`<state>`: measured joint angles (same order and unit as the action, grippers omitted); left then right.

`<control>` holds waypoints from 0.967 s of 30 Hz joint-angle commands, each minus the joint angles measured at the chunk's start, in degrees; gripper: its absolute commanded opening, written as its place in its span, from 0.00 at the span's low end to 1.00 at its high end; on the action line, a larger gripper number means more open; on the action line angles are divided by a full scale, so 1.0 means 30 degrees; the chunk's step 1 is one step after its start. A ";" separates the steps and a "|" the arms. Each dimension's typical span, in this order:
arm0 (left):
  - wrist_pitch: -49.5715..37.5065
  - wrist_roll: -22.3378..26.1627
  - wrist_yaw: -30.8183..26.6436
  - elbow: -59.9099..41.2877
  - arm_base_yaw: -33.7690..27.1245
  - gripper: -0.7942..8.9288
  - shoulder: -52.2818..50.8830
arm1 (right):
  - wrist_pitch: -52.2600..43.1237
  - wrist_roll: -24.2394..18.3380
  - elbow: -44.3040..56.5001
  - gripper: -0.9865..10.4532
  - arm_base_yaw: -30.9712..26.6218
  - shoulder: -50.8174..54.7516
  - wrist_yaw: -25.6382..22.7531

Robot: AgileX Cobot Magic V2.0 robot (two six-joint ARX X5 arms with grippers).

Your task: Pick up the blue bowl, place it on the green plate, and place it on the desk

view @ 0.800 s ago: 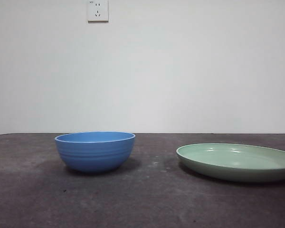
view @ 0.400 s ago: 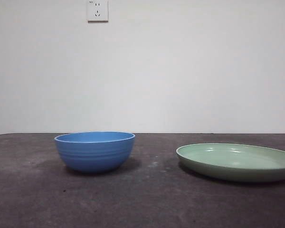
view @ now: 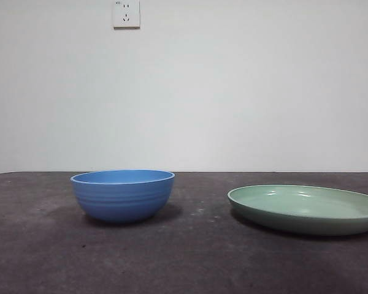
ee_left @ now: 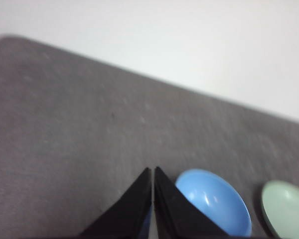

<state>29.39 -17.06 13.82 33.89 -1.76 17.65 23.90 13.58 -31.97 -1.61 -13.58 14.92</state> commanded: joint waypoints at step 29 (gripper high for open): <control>0.5858 0.5544 0.7781 0.6025 0.5340 0.09 0.8867 | 1.0411 -0.6484 -0.6258 0.09 0.4131 -0.9544 0.7031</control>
<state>47.48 -1.63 36.84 50.70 14.06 43.92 55.22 -4.99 -49.58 10.55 -41.78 35.92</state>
